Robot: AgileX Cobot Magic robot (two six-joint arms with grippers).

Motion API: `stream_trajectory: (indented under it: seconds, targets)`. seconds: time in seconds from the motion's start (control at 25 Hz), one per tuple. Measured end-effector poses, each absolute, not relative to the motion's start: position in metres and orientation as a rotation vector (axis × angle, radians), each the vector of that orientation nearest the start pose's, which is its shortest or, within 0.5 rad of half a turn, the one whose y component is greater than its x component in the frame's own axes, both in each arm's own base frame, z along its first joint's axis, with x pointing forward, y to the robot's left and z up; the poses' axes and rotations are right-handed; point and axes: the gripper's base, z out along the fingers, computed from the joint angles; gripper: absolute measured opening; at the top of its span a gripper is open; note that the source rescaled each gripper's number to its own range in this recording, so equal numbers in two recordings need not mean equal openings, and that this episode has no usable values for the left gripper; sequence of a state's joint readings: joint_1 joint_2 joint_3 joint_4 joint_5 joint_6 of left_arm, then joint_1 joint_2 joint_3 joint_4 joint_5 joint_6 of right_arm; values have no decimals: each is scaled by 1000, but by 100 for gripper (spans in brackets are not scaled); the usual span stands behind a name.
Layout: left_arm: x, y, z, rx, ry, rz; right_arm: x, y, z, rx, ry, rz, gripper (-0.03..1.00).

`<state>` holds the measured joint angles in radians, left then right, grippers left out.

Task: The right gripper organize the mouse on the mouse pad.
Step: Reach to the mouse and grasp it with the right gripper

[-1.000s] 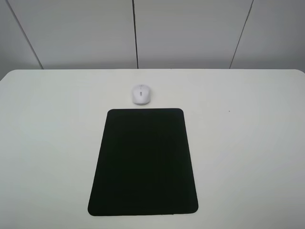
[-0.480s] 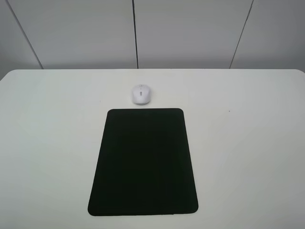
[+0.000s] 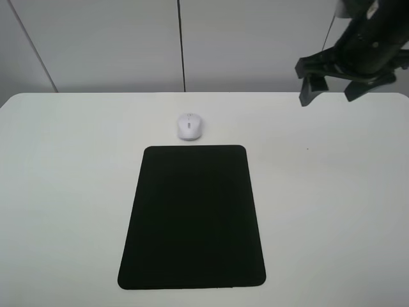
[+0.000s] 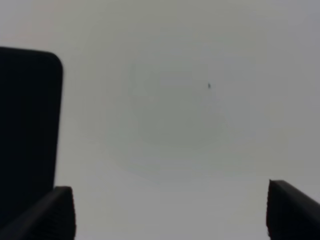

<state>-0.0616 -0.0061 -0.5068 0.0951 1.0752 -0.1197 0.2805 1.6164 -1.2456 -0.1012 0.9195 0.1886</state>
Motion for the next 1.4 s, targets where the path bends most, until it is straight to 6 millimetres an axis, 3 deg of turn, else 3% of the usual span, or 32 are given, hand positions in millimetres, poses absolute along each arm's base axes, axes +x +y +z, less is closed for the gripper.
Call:
stream_trajectory:
  seconds: [0.24, 0.56, 0.76, 0.96, 1.4]
  targets:
    - [-7, 8, 278, -65, 2041, 0, 381, 142, 251, -301, 2749, 23, 98]
    - [-7, 8, 278, -65, 2041, 0, 430, 207, 215, -308, 2805, 37, 99]
    - [-7, 8, 278, -65, 2041, 0, 441, 240, 185, -294, 2832, 43, 99]
    - [-7, 8, 278, -65, 2041, 0, 443, 265, 171, -275, 2803, 70, 99]
    - [-7, 8, 278, -65, 2041, 0, 447, 284, 143, -180, 2738, 103, 99]
